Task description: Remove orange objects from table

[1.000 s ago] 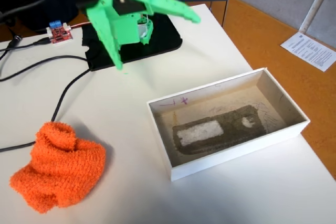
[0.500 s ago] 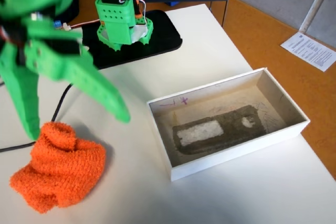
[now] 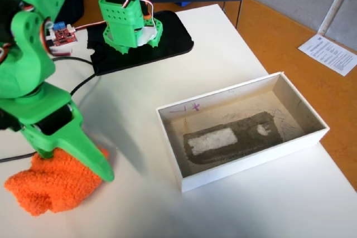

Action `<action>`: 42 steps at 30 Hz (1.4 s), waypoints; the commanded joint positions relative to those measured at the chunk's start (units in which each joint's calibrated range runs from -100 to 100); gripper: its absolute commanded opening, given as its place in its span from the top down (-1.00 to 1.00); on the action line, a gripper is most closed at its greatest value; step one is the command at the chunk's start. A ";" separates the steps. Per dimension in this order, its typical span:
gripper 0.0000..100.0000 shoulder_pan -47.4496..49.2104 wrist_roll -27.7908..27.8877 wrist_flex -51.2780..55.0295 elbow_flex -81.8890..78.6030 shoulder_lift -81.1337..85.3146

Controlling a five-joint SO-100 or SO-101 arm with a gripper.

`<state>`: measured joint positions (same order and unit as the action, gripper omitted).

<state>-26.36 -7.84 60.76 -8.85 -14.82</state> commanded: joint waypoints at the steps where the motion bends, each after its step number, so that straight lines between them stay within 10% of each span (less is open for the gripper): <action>1: 0.13 -0.88 1.17 0.25 3.91 -1.25; 5: 0.76 -1.40 1.56 -0.97 3.52 -1.84; 9: 0.95 -1.84 3.76 -3.88 0.62 -2.51; 24: 1.00 1.78 6.30 -1.70 4.59 9.49; 35: 0.99 29.80 0.59 3.01 34.14 23.34; 42: 0.99 51.17 2.64 -2.75 19.51 32.82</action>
<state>17.34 -6.13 61.05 17.19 11.96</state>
